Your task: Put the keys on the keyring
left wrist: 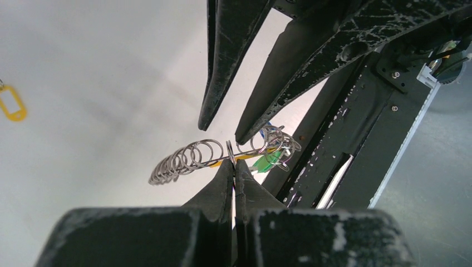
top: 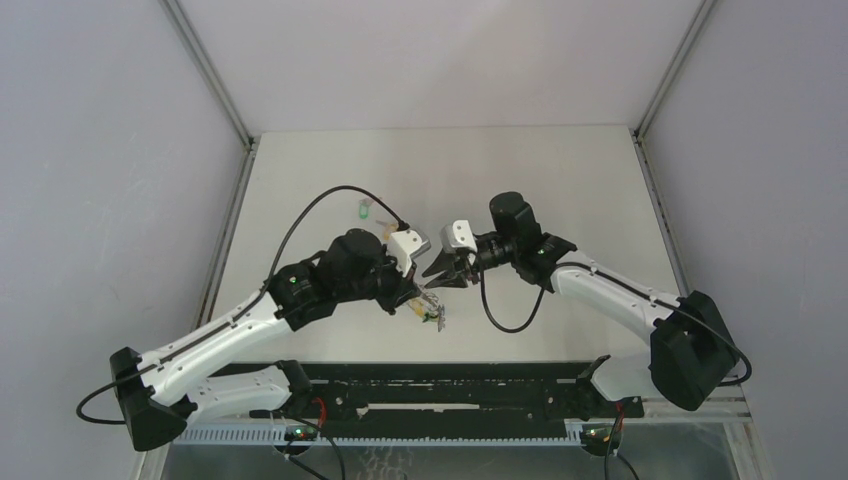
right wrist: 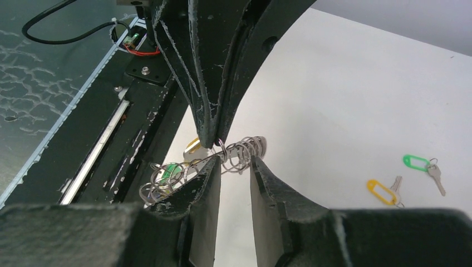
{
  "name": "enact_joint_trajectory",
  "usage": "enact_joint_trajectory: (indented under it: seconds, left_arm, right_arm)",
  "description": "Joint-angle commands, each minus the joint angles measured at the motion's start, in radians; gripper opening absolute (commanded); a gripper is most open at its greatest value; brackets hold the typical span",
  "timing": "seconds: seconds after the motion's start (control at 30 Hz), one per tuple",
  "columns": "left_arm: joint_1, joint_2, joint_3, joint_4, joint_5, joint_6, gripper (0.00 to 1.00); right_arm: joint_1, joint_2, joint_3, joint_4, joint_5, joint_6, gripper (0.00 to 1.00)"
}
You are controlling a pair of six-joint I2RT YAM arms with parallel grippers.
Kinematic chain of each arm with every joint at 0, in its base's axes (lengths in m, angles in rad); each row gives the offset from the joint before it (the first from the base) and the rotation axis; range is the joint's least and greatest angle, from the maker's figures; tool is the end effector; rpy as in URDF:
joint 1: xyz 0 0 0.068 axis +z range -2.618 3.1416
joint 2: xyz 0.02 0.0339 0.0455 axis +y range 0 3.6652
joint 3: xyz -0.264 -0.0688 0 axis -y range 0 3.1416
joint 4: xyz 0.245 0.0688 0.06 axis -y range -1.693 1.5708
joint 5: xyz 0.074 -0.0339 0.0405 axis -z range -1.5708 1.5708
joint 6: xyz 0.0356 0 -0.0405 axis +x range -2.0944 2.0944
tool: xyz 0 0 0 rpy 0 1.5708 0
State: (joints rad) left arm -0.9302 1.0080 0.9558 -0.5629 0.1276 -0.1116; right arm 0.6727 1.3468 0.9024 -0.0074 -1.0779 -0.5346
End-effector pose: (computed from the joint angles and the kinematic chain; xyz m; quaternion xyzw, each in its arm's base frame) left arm 0.1256 -0.1761 0.3208 0.3796 0.8013 -0.2775 0.3699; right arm 0.2073 0.2053 0.2801 -0.6372 0.4442 0.4654 0.4244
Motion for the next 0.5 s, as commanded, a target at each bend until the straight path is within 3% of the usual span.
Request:
enact_joint_trajectory:
  seconds: [0.0,0.47]
  left_arm:
    - [-0.007,-0.005,0.089,0.055,0.023,0.022,0.00]
    - [-0.010,0.014,0.108,0.051,0.015,0.009,0.00]
  right_arm:
    - [0.011,0.008,0.038,0.040,-0.023,0.008,0.26]
    - [0.043,0.003,0.038,0.020,0.012,-0.018,0.20]
